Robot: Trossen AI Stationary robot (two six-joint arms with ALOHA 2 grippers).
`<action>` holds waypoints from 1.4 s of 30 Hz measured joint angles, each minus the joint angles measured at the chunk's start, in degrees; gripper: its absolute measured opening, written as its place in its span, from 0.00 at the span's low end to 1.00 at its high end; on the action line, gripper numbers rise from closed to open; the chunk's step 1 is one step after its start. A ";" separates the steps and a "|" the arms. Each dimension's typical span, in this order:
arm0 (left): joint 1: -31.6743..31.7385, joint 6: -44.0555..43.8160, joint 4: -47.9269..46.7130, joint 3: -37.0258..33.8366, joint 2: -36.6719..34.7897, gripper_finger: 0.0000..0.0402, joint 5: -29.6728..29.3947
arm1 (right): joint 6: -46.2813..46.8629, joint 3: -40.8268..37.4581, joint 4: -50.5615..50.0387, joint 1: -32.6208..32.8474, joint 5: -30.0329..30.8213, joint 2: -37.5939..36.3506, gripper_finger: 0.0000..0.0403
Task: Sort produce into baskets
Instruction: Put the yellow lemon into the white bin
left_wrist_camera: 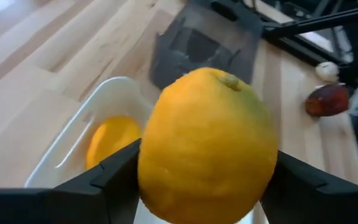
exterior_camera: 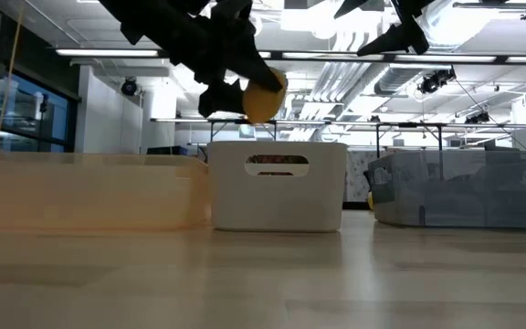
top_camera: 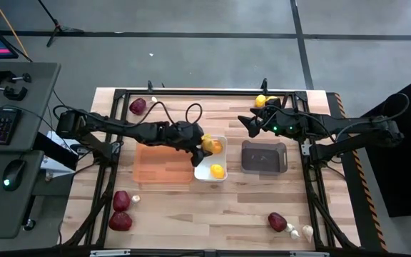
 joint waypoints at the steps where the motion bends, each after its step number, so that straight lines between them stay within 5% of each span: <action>1: 0.00 0.02 0.71 0.00 0.00 0.66 0.92 | 0.14 0.00 0.00 0.00 0.00 0.00 0.91; 12: 0.00 -3.98 -2.14 0.01 -0.94 0.74 2.11 | 3.30 0.00 -1.80 0.02 -5.63 0.00 0.91; 16: 0.00 -4.50 -9.51 0.02 -1.18 0.74 3.67 | 15.66 0.00 -8.35 -1.17 -4.85 0.04 0.91; 20: 0.22 -7.31 -13.20 0.02 -1.16 0.74 5.73 | 20.63 -0.06 -17.61 -10.47 -6.53 1.02 0.91; 26: 3.85 -12.14 -4.96 2.19 -2.20 0.74 9.27 | 8.77 -0.04 -19.45 -30.71 -17.42 7.57 0.91; 32: 9.72 -10.17 -9.16 10.30 -2.34 0.74 8.03 | 3.28 -0.04 -17.81 -44.75 -19.52 19.34 0.91; 42: 22.19 12.99 -27.46 23.86 -2.34 0.74 8.07 | 9.74 2.19 -8.03 -47.99 -22.49 35.68 0.91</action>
